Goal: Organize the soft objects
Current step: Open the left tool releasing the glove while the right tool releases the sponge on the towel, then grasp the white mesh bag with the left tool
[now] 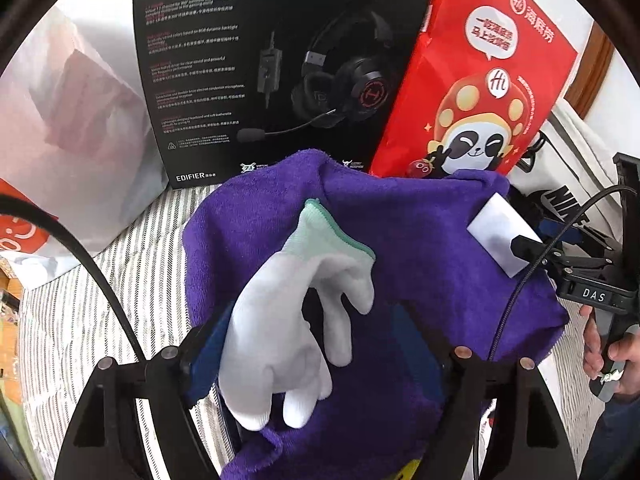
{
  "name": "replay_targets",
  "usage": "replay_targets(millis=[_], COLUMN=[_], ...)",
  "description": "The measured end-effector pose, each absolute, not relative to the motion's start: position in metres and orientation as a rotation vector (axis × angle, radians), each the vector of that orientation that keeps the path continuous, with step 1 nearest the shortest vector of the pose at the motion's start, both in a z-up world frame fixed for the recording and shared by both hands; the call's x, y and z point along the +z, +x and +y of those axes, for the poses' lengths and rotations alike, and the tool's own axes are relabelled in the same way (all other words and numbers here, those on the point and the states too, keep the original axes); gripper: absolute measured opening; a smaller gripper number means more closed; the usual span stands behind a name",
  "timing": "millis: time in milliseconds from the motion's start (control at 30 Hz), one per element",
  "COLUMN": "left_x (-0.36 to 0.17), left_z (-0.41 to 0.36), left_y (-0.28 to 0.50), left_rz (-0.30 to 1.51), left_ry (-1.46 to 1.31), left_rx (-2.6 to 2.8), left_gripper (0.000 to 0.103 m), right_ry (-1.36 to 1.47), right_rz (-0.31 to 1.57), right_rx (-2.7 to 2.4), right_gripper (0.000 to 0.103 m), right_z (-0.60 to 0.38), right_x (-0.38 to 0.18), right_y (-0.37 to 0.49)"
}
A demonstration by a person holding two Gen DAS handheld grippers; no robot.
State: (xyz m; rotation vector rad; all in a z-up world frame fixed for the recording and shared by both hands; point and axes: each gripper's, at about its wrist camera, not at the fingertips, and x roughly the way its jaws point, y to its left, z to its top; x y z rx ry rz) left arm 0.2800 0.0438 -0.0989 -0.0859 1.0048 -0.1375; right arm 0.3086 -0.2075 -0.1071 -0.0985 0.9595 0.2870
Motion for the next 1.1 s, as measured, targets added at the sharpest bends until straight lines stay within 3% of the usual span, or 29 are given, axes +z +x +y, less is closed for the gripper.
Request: replay_targets(millis=[667, 1100], left_x=[-0.040, -0.063], left_z=[0.030, 0.017], left_y=[0.192, 0.121], left_rz=[0.910, 0.947], left_ry=[-0.046, -0.096], left_rx=[-0.132, -0.190], left_gripper=[0.079, 0.079], right_ry=[-0.013, -0.005], right_rz=[0.926, 0.965], right_rx=[0.244, 0.233], right_gripper=[0.088, 0.088], right_z=[-0.238, -0.253], right_x=[-0.055, -0.066], right_y=[0.212, 0.141])
